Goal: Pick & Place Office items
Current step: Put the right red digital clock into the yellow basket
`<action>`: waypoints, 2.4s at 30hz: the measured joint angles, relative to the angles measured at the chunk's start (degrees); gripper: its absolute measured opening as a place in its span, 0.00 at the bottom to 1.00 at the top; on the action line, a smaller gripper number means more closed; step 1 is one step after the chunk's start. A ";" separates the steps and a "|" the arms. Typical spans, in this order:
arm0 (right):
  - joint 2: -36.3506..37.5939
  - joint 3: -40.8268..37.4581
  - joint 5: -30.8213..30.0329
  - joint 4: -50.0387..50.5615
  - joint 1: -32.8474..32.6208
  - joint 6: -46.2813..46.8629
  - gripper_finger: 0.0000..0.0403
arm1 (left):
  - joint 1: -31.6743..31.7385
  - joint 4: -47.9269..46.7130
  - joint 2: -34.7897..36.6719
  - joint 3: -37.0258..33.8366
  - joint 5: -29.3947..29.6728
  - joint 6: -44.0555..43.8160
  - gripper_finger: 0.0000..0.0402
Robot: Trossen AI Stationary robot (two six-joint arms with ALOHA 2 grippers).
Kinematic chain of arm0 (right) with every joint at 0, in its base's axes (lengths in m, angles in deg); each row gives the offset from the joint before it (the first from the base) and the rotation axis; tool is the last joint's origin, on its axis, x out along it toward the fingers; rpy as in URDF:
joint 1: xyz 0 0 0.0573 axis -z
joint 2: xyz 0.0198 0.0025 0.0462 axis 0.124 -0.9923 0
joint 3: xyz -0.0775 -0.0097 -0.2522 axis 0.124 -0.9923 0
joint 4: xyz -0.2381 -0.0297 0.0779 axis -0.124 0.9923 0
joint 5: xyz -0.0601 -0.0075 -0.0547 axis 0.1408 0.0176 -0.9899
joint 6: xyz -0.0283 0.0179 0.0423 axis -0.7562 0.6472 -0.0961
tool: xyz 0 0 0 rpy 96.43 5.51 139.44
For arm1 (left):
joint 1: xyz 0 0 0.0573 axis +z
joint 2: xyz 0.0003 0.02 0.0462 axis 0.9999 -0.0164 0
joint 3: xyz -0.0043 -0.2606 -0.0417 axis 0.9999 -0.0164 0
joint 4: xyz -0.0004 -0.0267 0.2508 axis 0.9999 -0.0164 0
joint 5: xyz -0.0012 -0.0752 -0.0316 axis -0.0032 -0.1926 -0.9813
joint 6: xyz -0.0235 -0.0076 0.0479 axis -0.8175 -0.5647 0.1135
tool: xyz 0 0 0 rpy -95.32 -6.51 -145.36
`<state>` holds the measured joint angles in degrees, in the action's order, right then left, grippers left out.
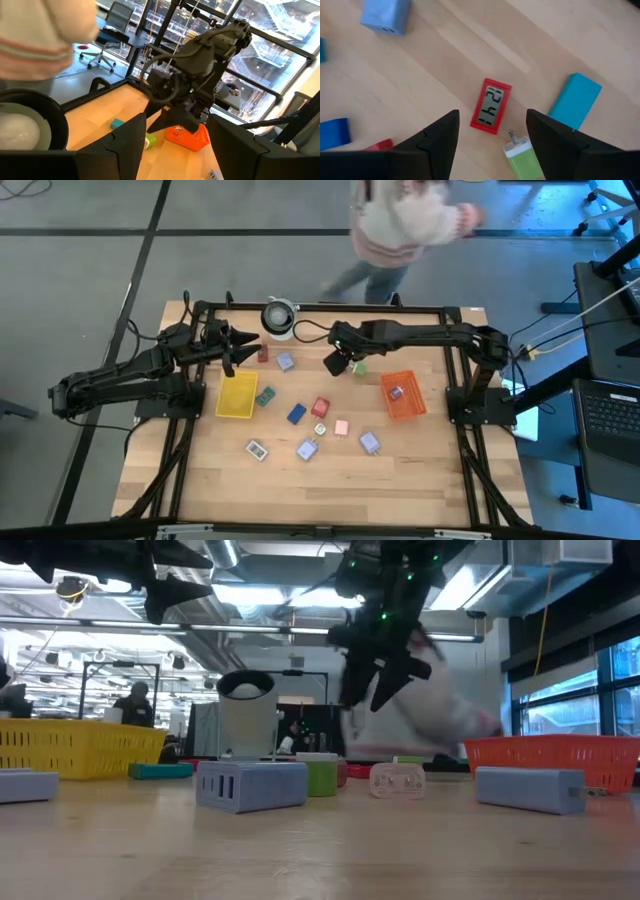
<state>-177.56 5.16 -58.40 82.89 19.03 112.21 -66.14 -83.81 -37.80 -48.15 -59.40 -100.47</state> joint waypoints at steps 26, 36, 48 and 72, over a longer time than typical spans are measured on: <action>-11.38 0.09 4.47 -3.31 2.03 2.11 0.67 | 0.00 -0.16 -0.17 -0.04 -3.13 0.00 0.52; -14.13 0.10 5.81 -5.71 2.00 2.35 0.67 | 0.00 -1.28 -0.48 -0.04 -3.08 0.12 0.52; -15.45 0.24 4.25 -5.60 1.85 0.95 0.56 | 0.02 -1.55 -0.48 -0.04 -3.11 0.05 0.52; -14.13 -0.04 2.93 -4.95 1.72 -2.39 0.35 | 0.02 -1.79 -0.48 -0.04 -3.15 -1.68 0.52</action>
<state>-191.69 5.11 -55.47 77.94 20.75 109.82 -66.13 -85.60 -38.28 -48.19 -62.55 -102.15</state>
